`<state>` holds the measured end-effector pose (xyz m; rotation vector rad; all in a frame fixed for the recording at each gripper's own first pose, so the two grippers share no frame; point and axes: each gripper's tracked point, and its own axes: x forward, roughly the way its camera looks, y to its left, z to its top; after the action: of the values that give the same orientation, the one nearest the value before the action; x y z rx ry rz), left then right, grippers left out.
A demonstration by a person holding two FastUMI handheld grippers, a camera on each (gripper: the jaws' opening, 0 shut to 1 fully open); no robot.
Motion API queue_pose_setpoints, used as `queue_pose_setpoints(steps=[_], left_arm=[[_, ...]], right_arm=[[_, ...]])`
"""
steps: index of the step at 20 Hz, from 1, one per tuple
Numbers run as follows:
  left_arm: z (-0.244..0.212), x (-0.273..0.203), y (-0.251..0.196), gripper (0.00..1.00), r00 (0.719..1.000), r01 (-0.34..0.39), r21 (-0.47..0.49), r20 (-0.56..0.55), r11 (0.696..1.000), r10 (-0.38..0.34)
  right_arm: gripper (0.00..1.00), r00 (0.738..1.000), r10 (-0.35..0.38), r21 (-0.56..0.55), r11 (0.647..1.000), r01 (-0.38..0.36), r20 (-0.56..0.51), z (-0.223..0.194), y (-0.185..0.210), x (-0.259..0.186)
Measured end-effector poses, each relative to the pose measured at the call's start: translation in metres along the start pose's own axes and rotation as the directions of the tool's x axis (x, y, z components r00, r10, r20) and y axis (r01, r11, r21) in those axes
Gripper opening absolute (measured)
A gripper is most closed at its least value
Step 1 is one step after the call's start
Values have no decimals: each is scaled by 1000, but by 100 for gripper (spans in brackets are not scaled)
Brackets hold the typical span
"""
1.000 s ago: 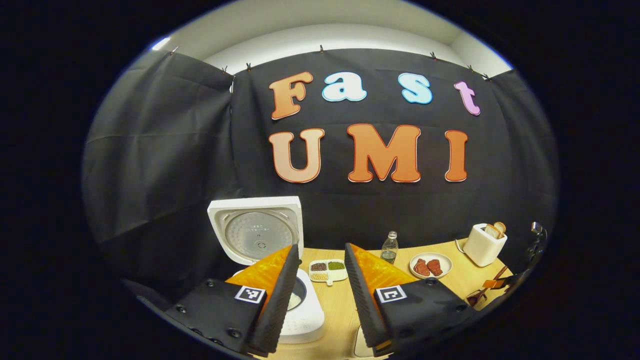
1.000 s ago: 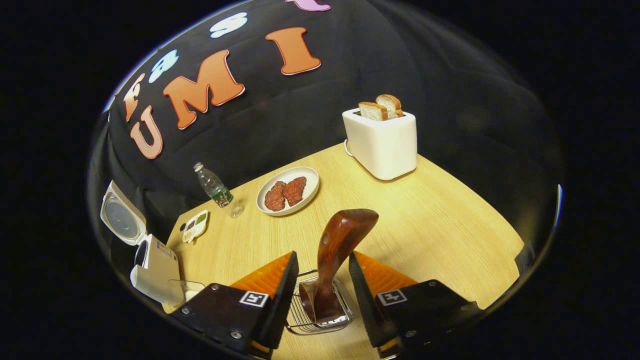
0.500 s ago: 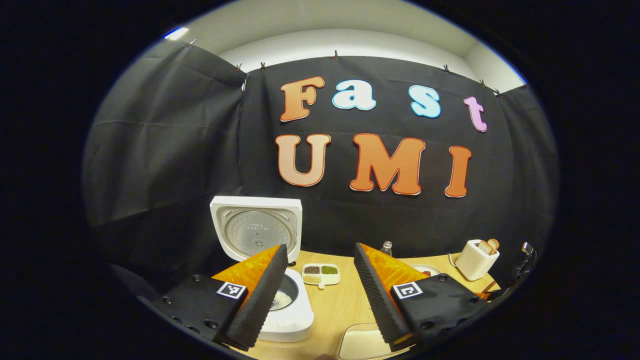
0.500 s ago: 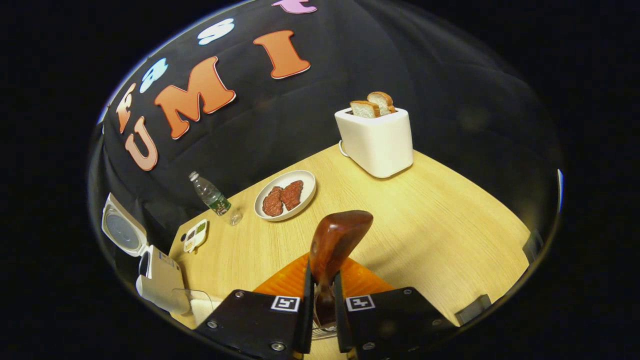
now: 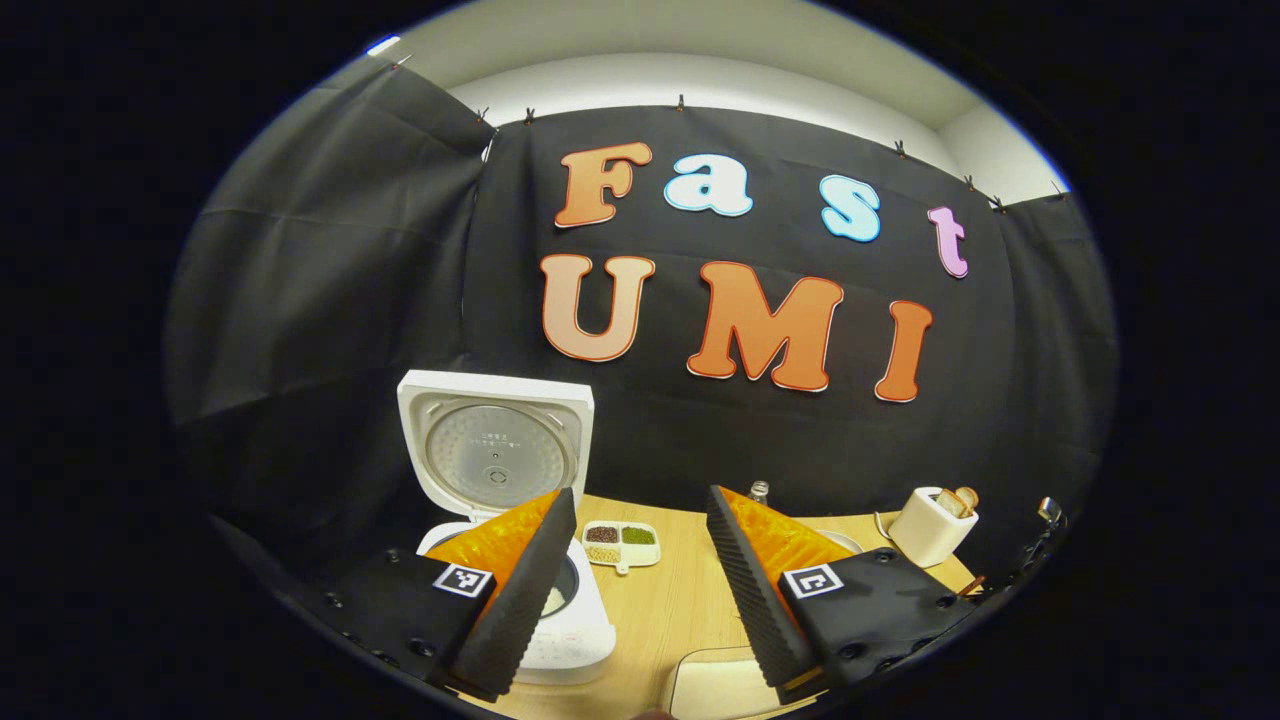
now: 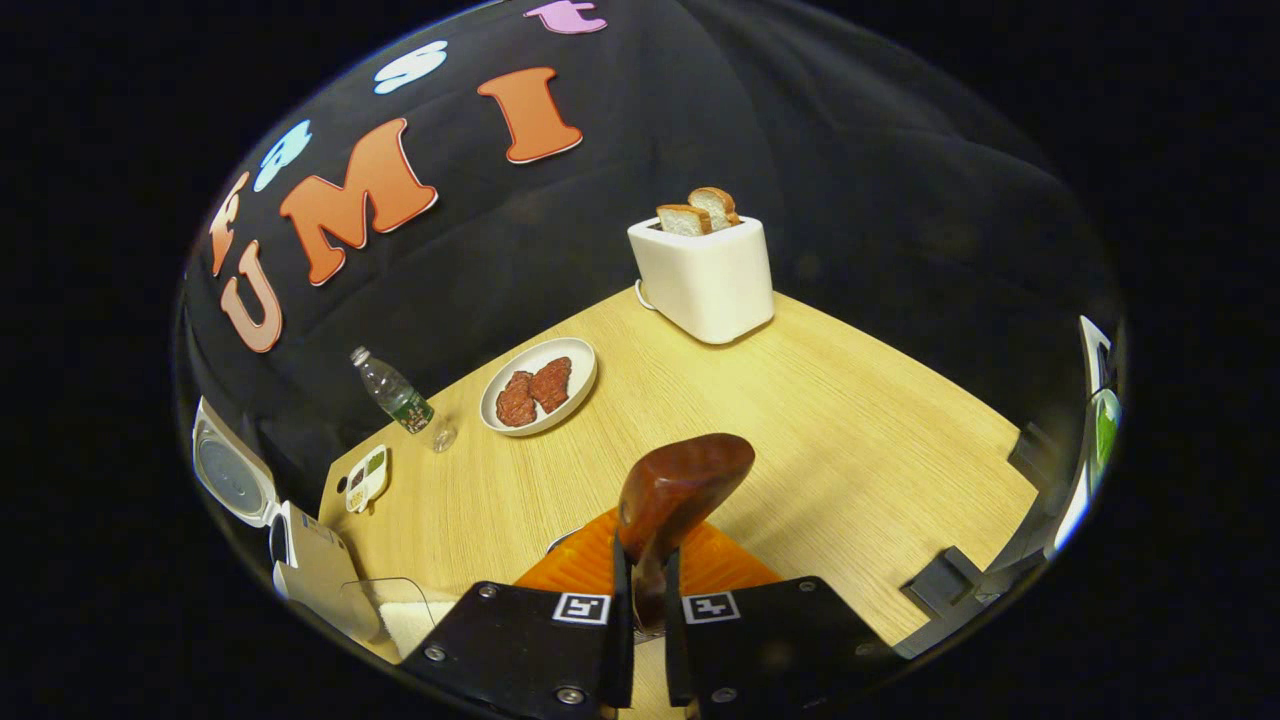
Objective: Close the left gripper, press the button to open the rice cooker; take a wooden spoon from the chopstick holder with the right hand, scoop a spoonful of rice and pour it into the rice cooker, then put the wooden spoon back into the chopstick holder.
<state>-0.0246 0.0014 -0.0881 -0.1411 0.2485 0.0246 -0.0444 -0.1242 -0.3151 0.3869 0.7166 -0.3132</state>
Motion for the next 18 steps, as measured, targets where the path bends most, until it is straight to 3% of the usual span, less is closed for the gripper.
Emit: queue_pose_setpoints(steps=[6,8,13,18], left_arm=[[-9,7,5,91,999,32,-4,-19,999,-32],[-7,8,8,99,999,36,22,-9,999,-35],[-4,10,16,100,999,30,100,20,995,-32],[-12,9,40,100,1000,1,98,11,995,-2]], right_arm=[[12,995,13,16,1000,-14,97,37,18,-43],[12,992,15,21,1000,-18,124,47,24,-59],[12,982,93,44,994,-101,166,64,67,-90],[12,971,183,-17,983,-183,153,51,121,-105]])
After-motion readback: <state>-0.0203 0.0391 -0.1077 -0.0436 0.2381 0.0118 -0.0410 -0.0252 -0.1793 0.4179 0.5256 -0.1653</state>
